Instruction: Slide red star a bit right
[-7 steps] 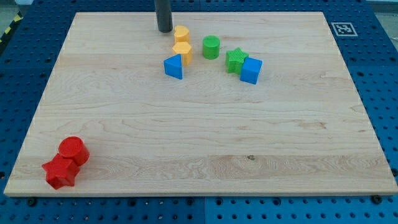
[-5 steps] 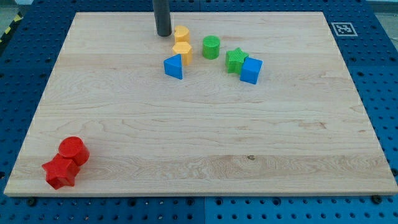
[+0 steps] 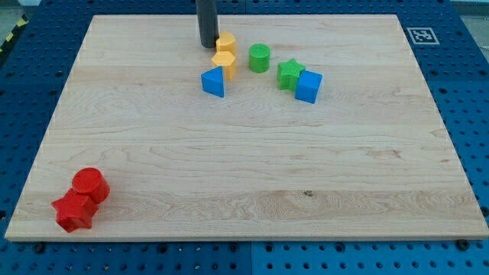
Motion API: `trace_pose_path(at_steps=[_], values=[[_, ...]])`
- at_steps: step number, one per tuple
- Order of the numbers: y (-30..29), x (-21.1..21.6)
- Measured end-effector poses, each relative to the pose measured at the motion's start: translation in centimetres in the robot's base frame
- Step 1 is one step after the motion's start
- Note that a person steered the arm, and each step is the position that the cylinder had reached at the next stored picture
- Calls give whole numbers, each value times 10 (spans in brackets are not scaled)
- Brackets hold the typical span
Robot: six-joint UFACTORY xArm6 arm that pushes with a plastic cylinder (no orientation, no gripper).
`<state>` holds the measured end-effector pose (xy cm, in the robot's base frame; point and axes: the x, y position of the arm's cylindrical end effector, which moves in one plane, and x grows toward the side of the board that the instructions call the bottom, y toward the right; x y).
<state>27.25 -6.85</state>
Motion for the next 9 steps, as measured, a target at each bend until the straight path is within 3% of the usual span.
trace_pose_path(at_steps=[1, 2, 3, 5, 6, 7, 9], values=[[-28, 7], [-94, 46], [-155, 104], [-211, 230], [-217, 290], [-217, 317], [-190, 325]])
